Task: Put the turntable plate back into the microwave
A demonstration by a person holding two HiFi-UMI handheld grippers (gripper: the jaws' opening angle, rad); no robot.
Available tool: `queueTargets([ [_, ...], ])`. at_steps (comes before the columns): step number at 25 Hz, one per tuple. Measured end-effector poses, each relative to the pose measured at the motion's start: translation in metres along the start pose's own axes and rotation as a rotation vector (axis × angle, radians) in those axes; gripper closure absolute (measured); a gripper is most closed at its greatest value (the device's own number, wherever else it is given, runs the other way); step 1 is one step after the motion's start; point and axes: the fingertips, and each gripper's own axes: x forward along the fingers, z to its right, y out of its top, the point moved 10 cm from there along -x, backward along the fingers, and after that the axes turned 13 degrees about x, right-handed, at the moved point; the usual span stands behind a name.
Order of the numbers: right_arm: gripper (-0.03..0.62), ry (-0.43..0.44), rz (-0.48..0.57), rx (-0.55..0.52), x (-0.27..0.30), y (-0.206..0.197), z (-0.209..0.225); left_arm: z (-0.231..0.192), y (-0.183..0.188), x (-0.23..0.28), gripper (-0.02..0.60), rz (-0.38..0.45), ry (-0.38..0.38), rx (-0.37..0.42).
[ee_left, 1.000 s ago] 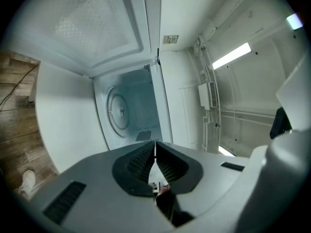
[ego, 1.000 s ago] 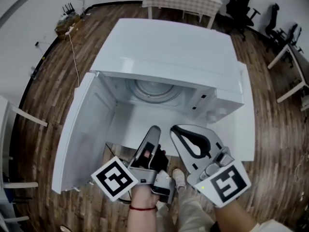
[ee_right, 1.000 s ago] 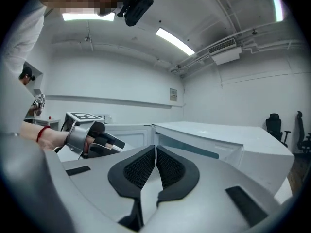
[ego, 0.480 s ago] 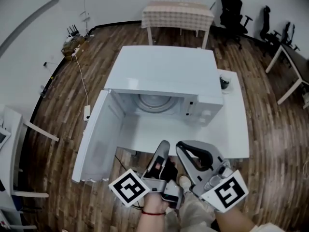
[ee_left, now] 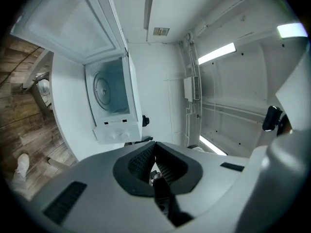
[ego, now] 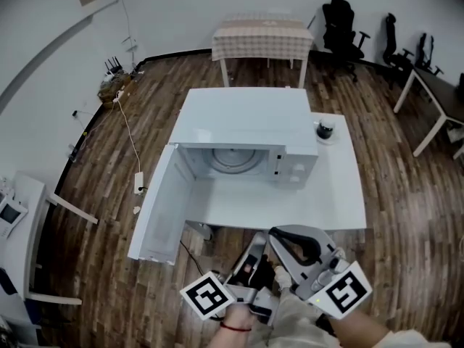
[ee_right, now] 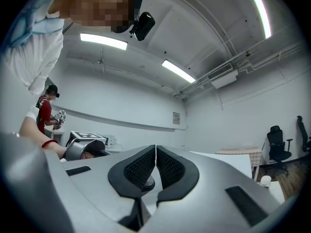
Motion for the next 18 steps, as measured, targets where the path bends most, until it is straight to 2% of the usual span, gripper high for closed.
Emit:
queueTargets([
  [18,0.559,0.014,0.048,-0.006,-0.044,0.011,-0.047,0.042,-0.024,-0.038,0.58,-0.07,-0.117,0.026],
])
